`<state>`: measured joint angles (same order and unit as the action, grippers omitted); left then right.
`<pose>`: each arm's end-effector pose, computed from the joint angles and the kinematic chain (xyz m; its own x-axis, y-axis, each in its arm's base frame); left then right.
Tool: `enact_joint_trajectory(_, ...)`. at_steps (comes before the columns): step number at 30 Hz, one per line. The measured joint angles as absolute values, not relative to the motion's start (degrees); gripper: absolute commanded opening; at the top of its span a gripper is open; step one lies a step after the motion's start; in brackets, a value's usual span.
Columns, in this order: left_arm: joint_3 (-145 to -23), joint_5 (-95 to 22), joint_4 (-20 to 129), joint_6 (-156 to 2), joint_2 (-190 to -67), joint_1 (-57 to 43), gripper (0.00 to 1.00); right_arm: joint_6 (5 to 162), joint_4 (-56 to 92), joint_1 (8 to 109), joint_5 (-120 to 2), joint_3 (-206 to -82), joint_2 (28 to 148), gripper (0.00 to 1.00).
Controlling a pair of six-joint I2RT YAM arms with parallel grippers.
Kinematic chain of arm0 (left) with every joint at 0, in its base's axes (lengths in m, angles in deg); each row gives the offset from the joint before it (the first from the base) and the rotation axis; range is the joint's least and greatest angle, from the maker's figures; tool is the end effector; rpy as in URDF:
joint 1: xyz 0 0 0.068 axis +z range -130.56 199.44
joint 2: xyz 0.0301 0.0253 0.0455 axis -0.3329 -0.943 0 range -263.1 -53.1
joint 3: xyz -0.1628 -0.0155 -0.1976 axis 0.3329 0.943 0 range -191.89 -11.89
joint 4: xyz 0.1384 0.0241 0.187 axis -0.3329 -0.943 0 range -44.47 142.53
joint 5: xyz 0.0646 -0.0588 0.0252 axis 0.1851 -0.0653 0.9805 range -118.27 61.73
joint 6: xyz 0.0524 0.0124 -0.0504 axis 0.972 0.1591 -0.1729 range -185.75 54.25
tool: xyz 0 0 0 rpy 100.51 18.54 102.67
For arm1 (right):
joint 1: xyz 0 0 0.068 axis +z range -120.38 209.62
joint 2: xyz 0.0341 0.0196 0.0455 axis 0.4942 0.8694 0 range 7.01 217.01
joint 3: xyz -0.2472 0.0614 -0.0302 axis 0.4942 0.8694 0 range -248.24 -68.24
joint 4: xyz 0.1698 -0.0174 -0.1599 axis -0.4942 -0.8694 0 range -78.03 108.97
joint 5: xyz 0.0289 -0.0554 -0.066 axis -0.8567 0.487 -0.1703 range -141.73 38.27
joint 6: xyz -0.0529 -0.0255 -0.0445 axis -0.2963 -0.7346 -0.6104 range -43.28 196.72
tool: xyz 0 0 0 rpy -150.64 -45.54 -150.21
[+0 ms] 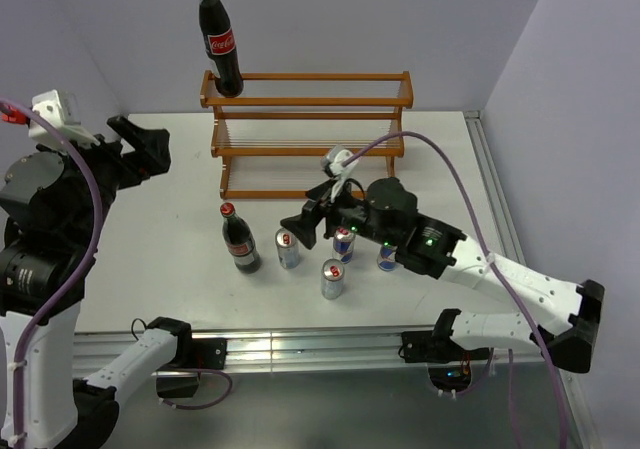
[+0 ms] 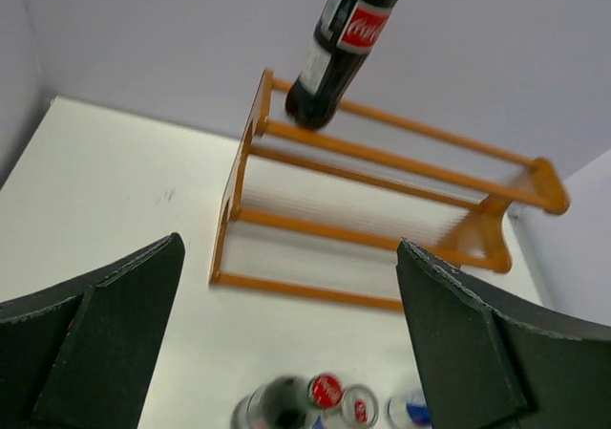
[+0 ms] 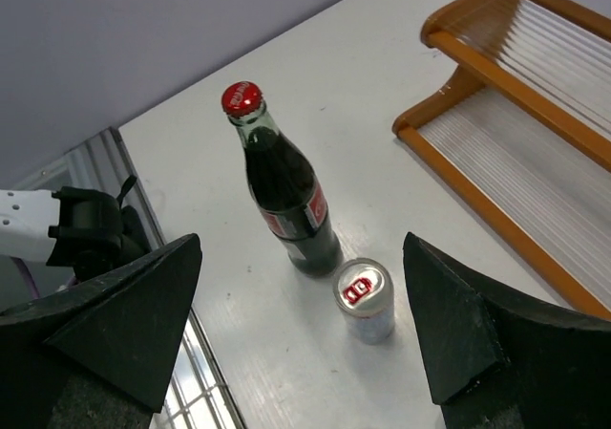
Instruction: Place and organize the beverage onto the shelf
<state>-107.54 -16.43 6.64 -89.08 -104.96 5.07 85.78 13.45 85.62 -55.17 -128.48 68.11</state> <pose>0.1150 -0.0166 0.4952 -0.0502 -0.3873 -0.9206 0.0267 0.9209 -0.3889 0.1374 0.2105 0.3715 -0.1969 -0.0108 -0.9804 -0.8405 0.5168 0.1631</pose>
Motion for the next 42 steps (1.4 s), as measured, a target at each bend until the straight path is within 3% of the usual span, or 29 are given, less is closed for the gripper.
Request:
enact_joint_trajectory(10,-98.28,-15.51,-2.14,-87.73,-95.56,5.01,1.00,81.08,26.35,94.41,-50.32,-128.57,83.09,0.88)
enact_joint_trajectory(31,-90.93,-18.09,-4.74,-87.68,-92.61,5.01,1.00,80.12,45.87,96.14,-47.02,-132.29,103.46,0.70)
enact_joint_trajectory(34,-90.30,-18.35,-4.72,-87.66,-92.61,5.01,0.99,79.55,46.72,96.18,-45.90,-133.14,104.42,0.51)
enact_joint_trajectory(36,-89.93,-18.44,-4.74,-87.66,-92.61,5.01,0.99,78.92,47.29,96.16,-45.44,-133.45,104.68,0.32)
enact_joint_trajectory(40,-89.51,-18.86,-4.66,-87.66,-92.61,5.01,1.00,77.56,47.88,96.20,-45.31,-133.58,104.70,0.02)
enact_joint_trajectory(42,-89.25,-19.23,-4.39,-87.68,-92.63,5.01,0.99,77.08,47.83,96.23,-45.88,-133.64,104.70,0.00)
